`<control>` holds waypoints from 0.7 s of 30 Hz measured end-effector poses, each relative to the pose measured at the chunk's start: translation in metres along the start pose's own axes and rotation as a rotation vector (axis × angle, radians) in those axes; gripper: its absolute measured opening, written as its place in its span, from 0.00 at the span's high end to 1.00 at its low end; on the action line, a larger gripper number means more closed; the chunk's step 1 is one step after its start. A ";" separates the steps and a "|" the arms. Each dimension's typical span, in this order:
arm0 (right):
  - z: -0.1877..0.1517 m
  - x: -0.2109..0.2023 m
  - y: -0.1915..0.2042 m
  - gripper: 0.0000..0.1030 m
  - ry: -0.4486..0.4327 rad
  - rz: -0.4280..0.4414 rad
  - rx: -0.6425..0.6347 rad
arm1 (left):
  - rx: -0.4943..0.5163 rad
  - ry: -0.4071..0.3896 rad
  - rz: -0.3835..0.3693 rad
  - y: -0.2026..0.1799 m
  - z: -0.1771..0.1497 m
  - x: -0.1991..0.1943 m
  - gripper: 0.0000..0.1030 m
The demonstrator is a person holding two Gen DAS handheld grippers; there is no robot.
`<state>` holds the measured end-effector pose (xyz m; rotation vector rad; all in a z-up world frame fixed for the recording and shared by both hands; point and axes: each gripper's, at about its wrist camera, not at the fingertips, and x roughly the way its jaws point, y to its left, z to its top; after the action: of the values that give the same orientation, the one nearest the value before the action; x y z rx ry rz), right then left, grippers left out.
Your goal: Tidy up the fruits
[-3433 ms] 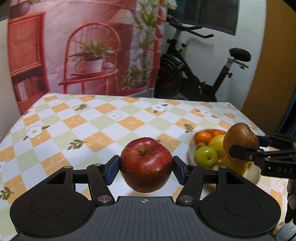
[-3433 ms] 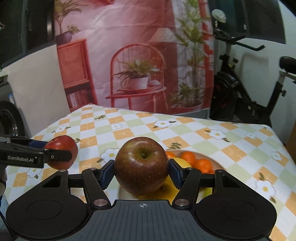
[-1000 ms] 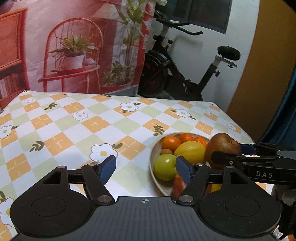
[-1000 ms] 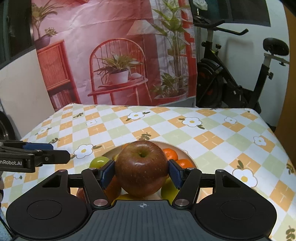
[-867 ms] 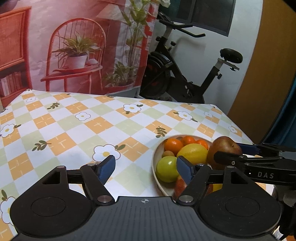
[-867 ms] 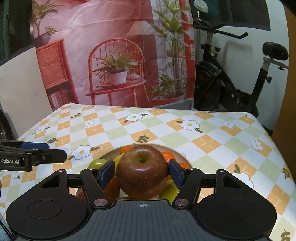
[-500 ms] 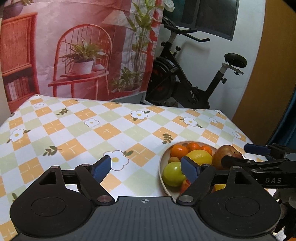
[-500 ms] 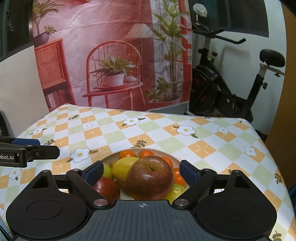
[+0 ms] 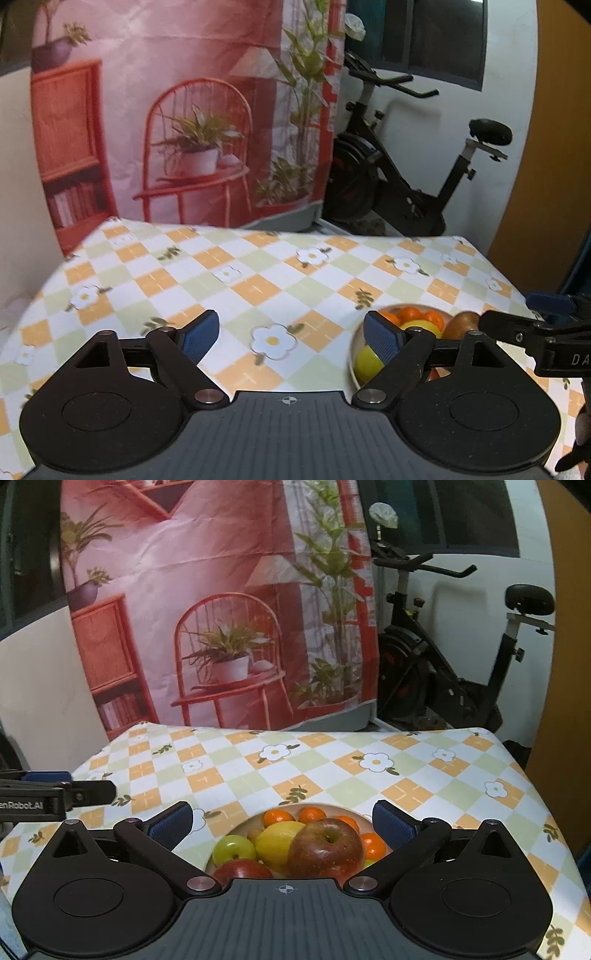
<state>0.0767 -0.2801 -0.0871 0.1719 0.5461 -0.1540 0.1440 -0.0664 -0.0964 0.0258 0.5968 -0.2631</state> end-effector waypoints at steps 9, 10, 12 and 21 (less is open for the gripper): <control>0.014 -0.027 0.015 0.00 -0.014 -0.017 0.041 | 0.069 -0.069 0.144 -0.009 0.019 -0.033 0.04; 0.017 -0.029 0.016 0.00 -0.015 -0.021 0.040 | 0.068 -0.074 0.137 -0.010 0.022 -0.037 0.03; 0.022 -0.035 0.019 0.00 -0.008 -0.023 0.042 | 0.056 -0.082 0.107 -0.009 0.026 -0.045 0.03; 0.039 -0.058 0.027 0.00 -0.014 -0.029 0.045 | 0.059 -0.128 0.090 -0.014 0.039 -0.075 0.00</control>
<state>0.0527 -0.2563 -0.0205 0.2069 0.5311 -0.1954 0.1021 -0.0657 -0.0217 0.0923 0.4592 -0.1937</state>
